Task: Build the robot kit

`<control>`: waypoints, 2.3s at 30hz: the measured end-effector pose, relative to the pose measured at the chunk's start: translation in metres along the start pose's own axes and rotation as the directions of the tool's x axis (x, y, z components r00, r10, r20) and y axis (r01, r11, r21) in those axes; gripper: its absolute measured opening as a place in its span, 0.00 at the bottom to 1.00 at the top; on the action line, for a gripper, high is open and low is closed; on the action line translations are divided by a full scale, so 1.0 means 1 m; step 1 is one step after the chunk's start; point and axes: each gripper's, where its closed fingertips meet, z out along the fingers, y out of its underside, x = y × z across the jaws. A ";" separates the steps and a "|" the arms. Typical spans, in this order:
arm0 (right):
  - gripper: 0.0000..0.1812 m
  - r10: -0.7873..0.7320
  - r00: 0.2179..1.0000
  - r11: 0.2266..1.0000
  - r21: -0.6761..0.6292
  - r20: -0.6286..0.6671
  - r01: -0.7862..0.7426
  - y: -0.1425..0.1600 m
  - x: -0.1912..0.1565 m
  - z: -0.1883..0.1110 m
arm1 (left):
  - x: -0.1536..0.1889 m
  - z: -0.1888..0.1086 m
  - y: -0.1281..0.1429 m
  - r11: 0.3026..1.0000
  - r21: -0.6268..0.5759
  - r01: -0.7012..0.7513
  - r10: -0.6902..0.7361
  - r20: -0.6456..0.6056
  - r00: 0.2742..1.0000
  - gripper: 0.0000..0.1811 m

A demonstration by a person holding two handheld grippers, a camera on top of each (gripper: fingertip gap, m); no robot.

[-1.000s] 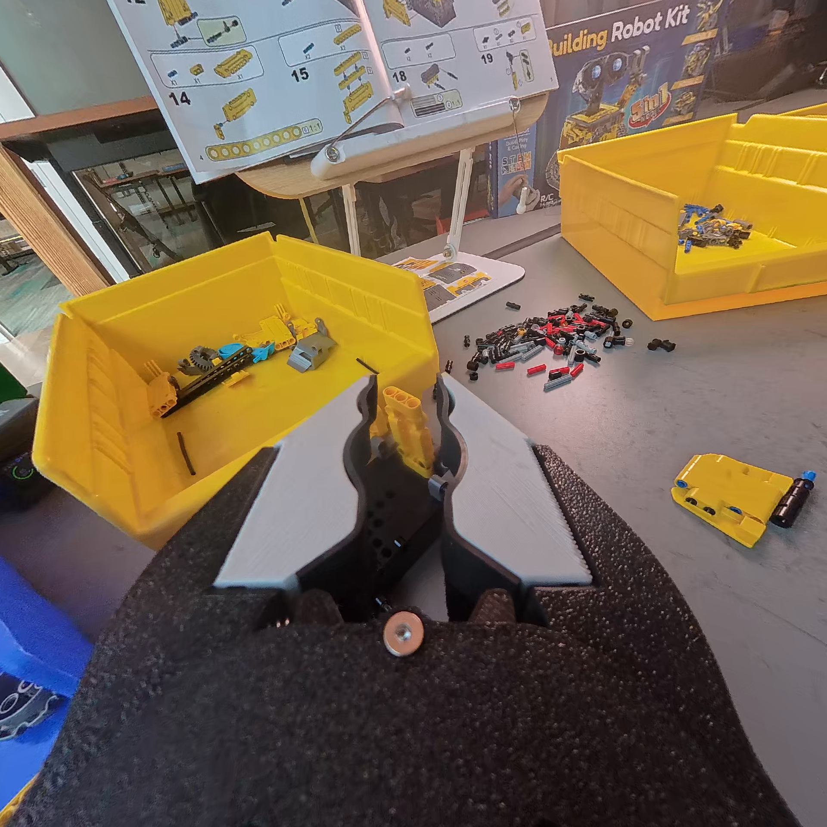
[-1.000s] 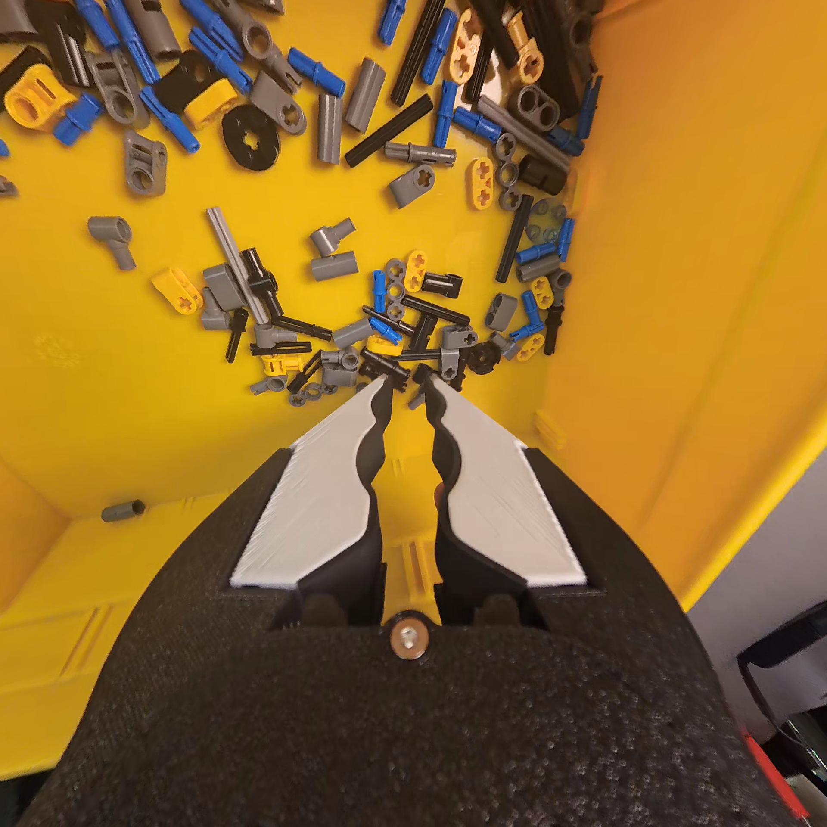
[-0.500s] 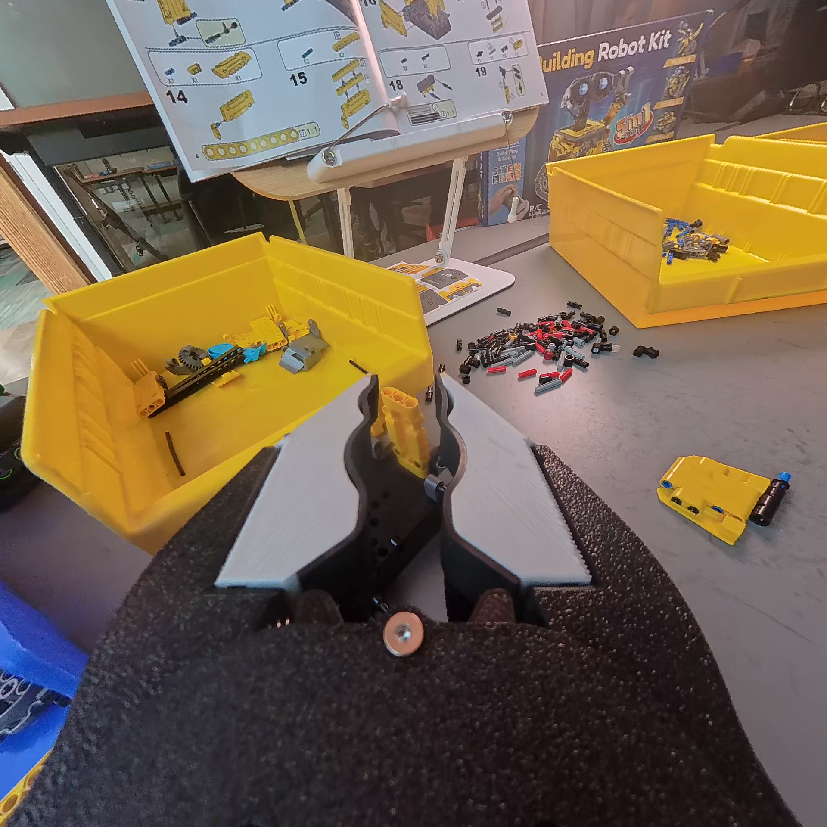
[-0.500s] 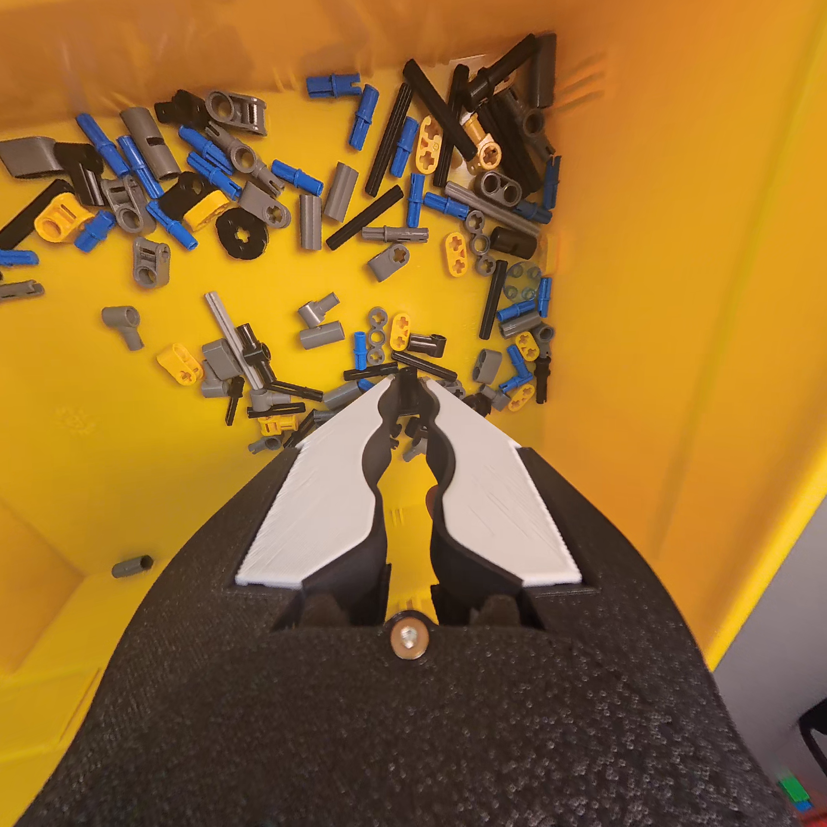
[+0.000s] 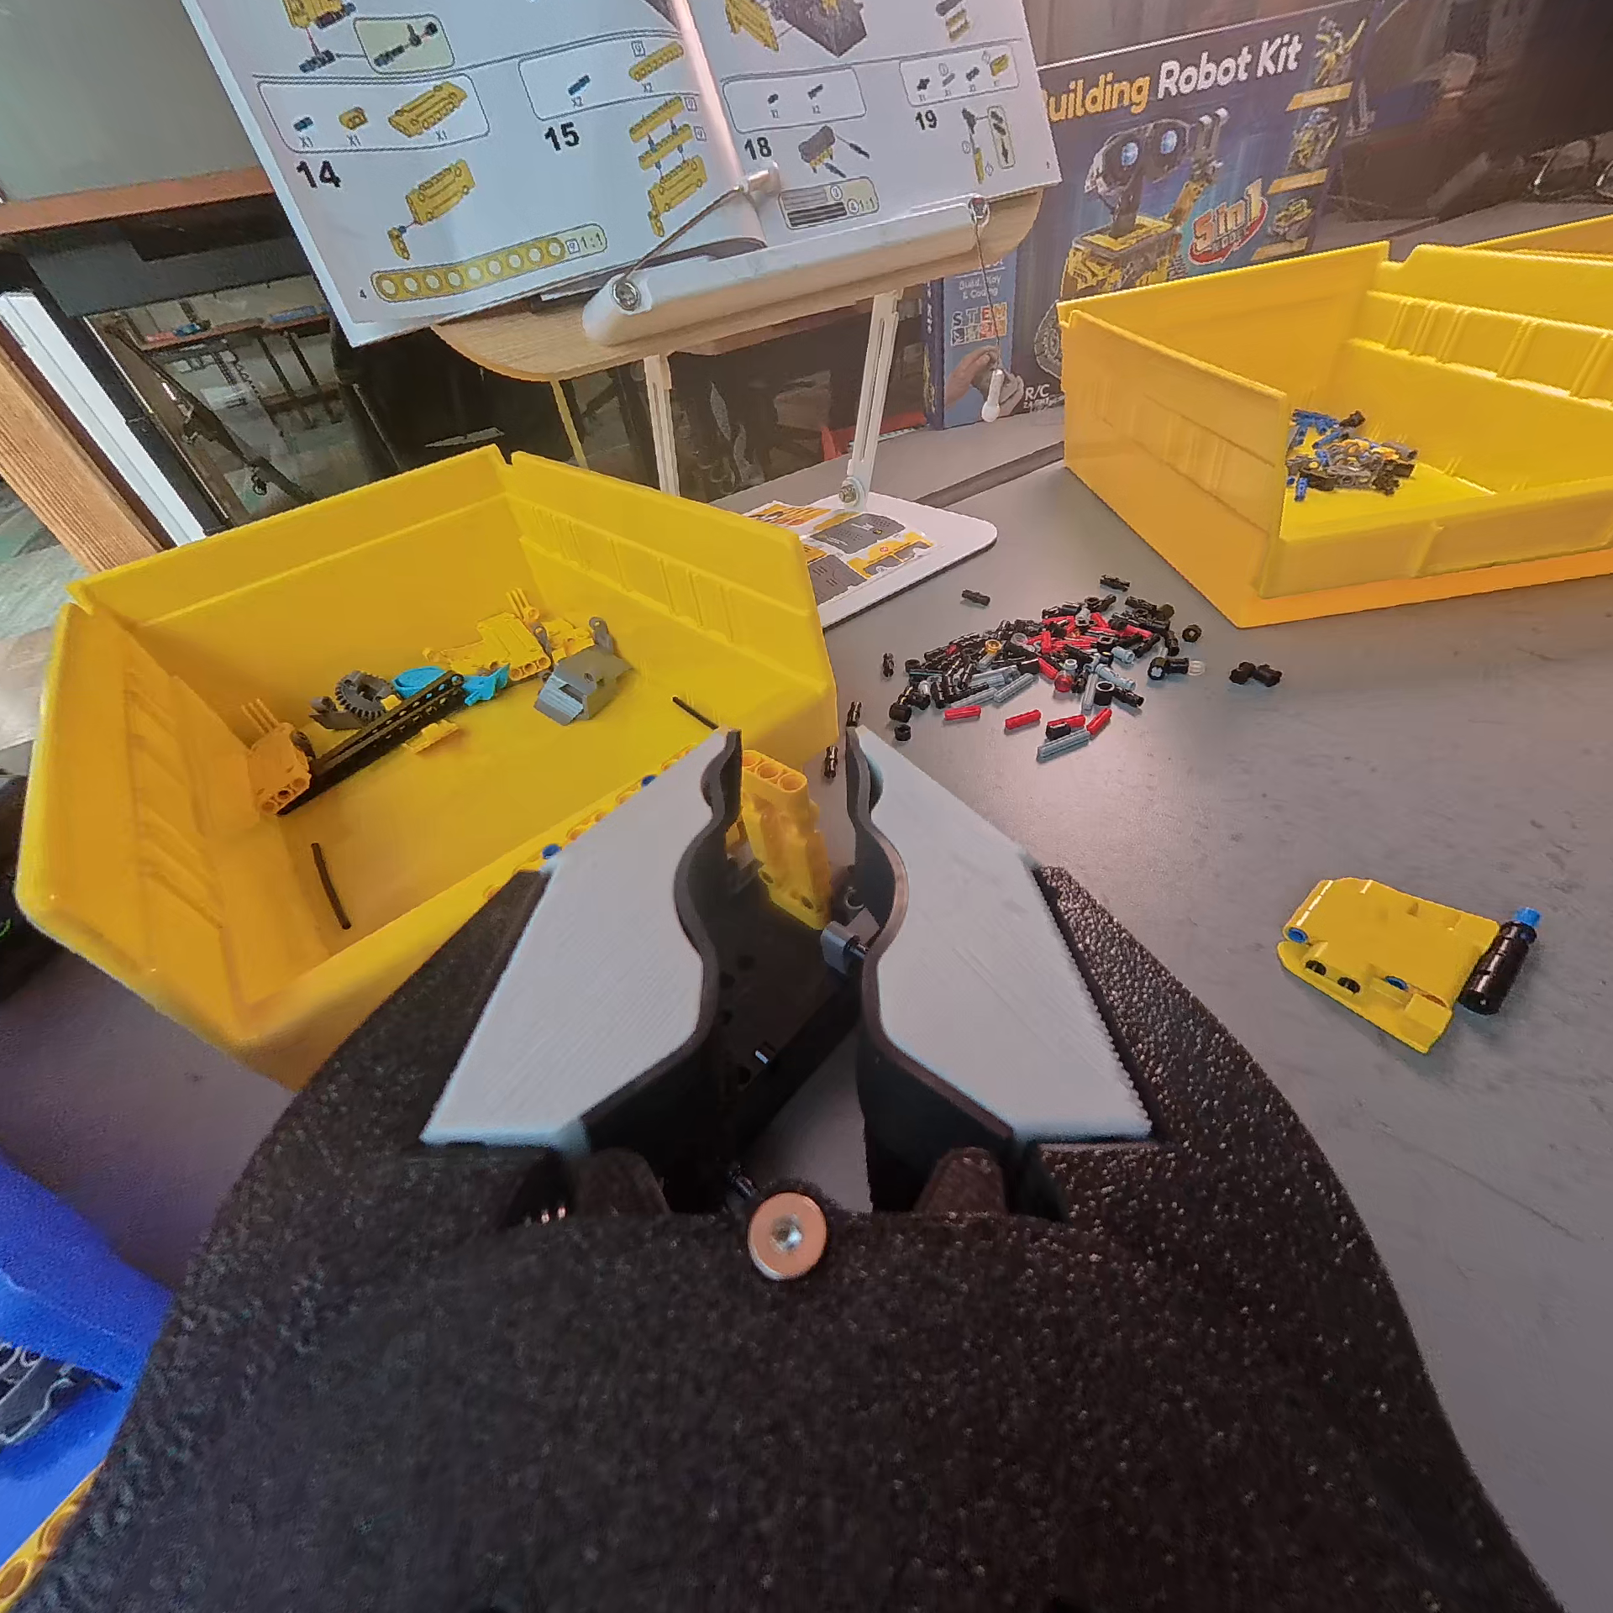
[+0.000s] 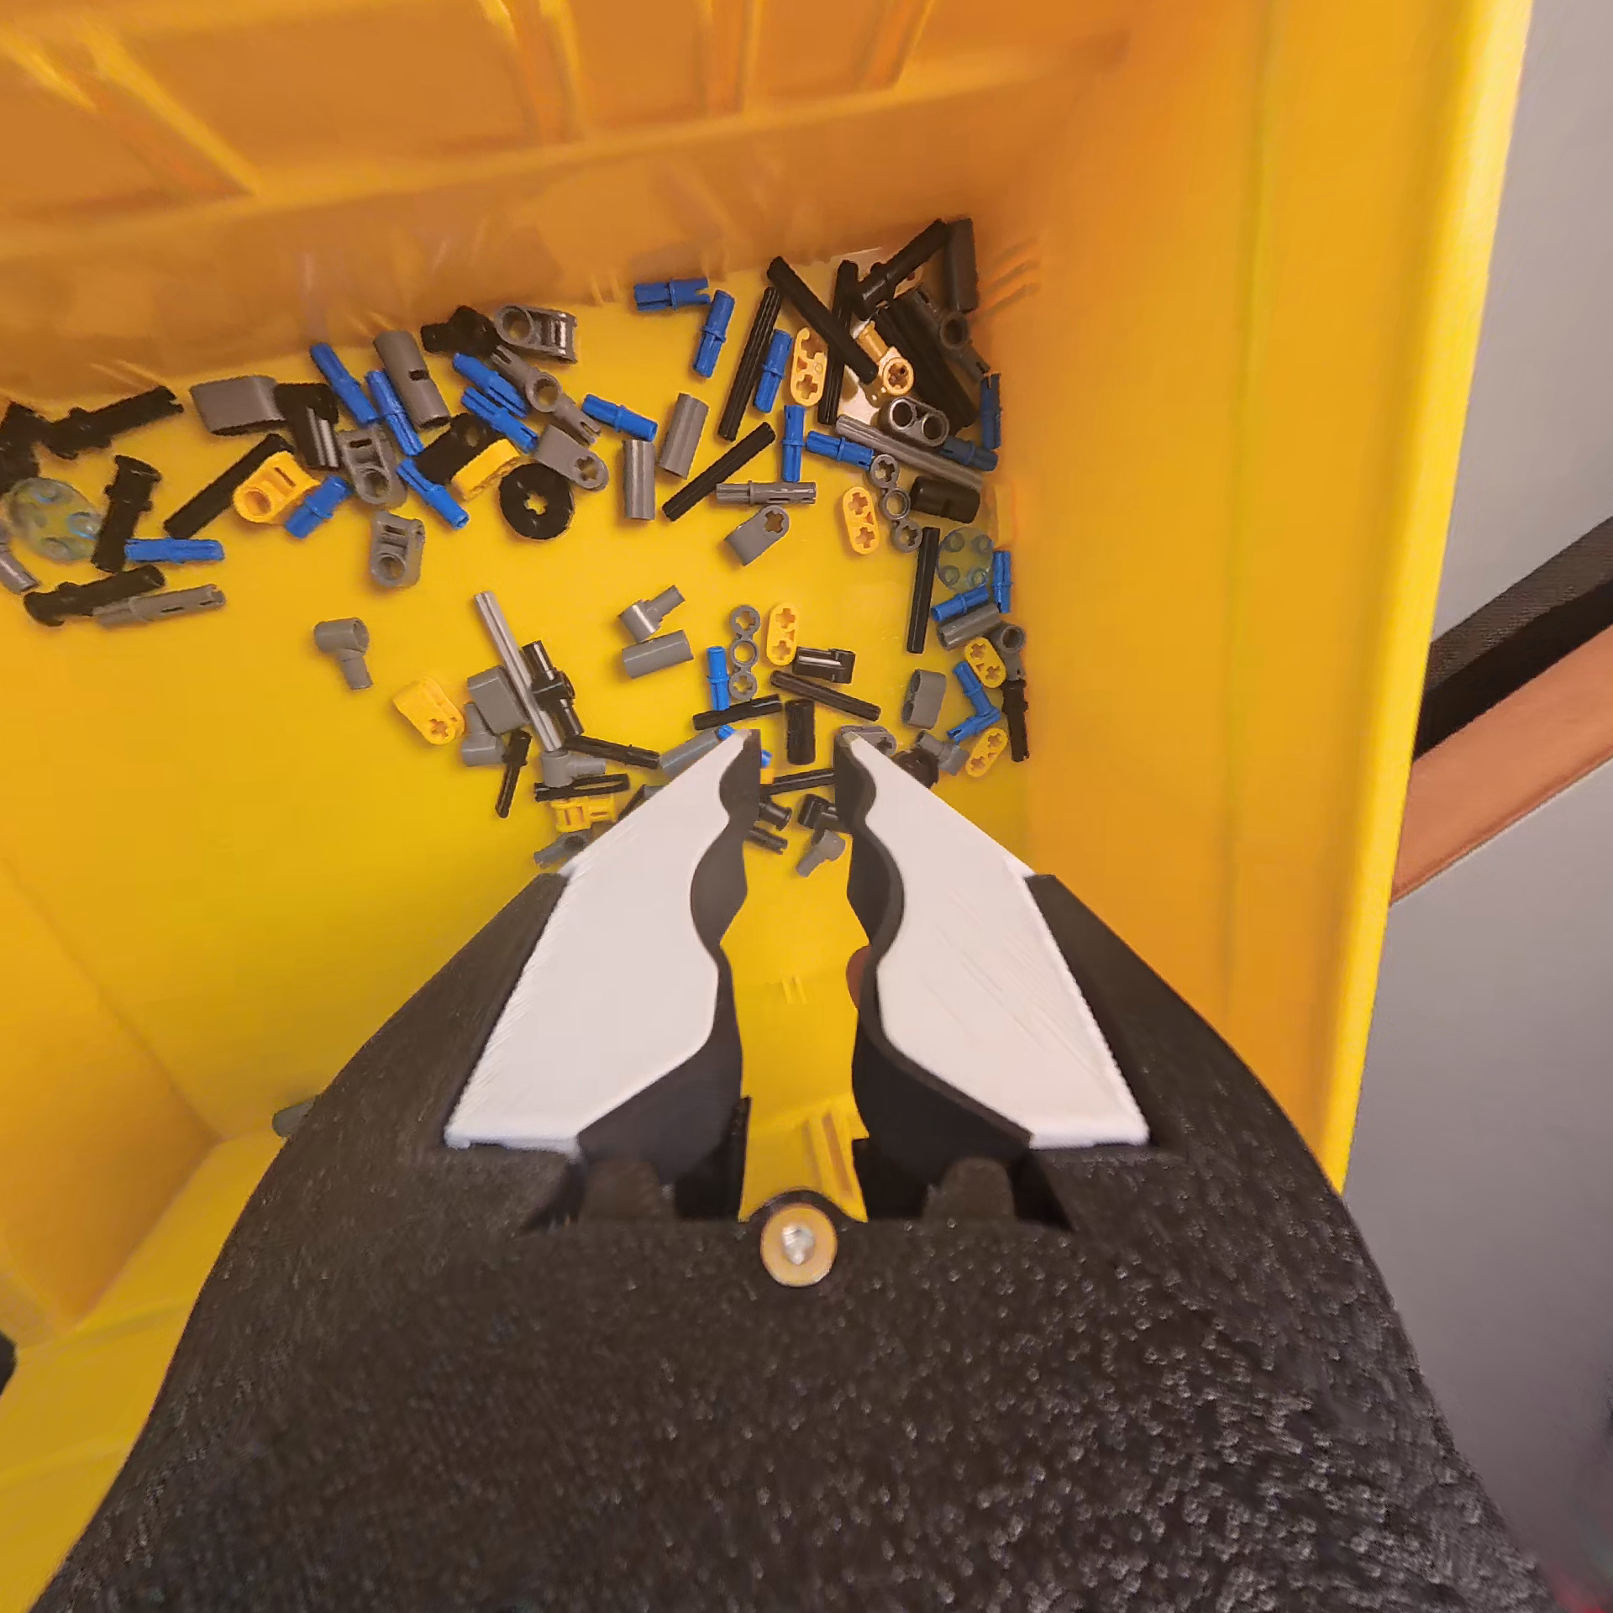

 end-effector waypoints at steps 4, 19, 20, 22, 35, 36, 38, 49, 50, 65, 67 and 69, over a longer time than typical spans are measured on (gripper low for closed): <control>0.11 -0.048 0.998 0.999 -0.003 0.044 0.048 0.001 -0.023 -0.007 | 0.000 0.002 0.001 1.000 -0.009 -0.002 0.002 0.002 1.000 0.12; 0.03 -0.147 0.989 0.988 -0.039 0.005 0.147 -0.002 -0.031 0.011 | 0.001 0.002 0.001 1.000 -0.009 -0.017 0.017 0.010 1.000 0.12; 0.05 -0.127 0.992 0.992 -0.012 0.009 0.127 -0.005 -0.029 0.005 | 0.000 0.002 0.001 1.000 -0.008 -0.015 0.015 0.011 1.000 0.12; 0.08 -0.117 0.992 0.993 0.026 0.045 0.116 -0.011 -0.037 -0.009 | -0.001 0.002 0.001 1.000 -0.007 -0.012 0.012 0.014 1.000 0.12; 0.01 -0.232 0.971 0.973 -0.001 0.060 0.232 -0.012 -0.069 0.011 | 0.000 0.002 0.003 0.999 -0.018 -0.033 0.033 0.029 0.999 0.12; 0.02 -0.222 0.974 0.975 -0.005 0.053 0.222 -0.009 -0.065 0.010 | 0.001 0.002 0.003 0.999 -0.020 -0.034 0.035 0.030 0.999 0.12; 0.04 -0.199 0.978 0.979 0.042 0.057 0.197 -0.016 -0.066 0.004 | 0.001 0.003 0.003 0.999 -0.024 -0.038 0.038 0.032 0.999 0.12; 0.06 -0.280 0.951 0.949 0.186 0.129 0.254 -0.054 -0.110 0.018 | 0.002 0.005 0.006 0.997 -0.044 -0.060 0.061 0.035 0.997 0.12; 0.06 -0.273 0.954 0.950 0.189 0.127 0.247 -0.054 -0.108 0.018 | 0.002 0.005 0.007 0.997 -0.046 -0.061 0.063 0.035 0.997 0.12; 0.05 -0.258 0.960 0.945 0.236 0.111 0.227 -0.064 -0.099 0.021 | 0.006 0.009 0.011 0.992 -0.080 -0.097 0.100 0.035 0.994 0.12; 0.02 -0.253 0.961 0.946 0.237 0.108 0.222 -0.065 -0.096 0.023 | 0.006 0.009 0.012 0.992 -0.082 -0.100 0.103 0.035 0.994 0.12; 0.02 -0.253 0.962 0.948 0.225 0.099 0.226 -0.062 -0.093 0.023 | 0.006 0.009 0.012 0.991 -0.084 -0.102 0.105 0.035 0.994 0.12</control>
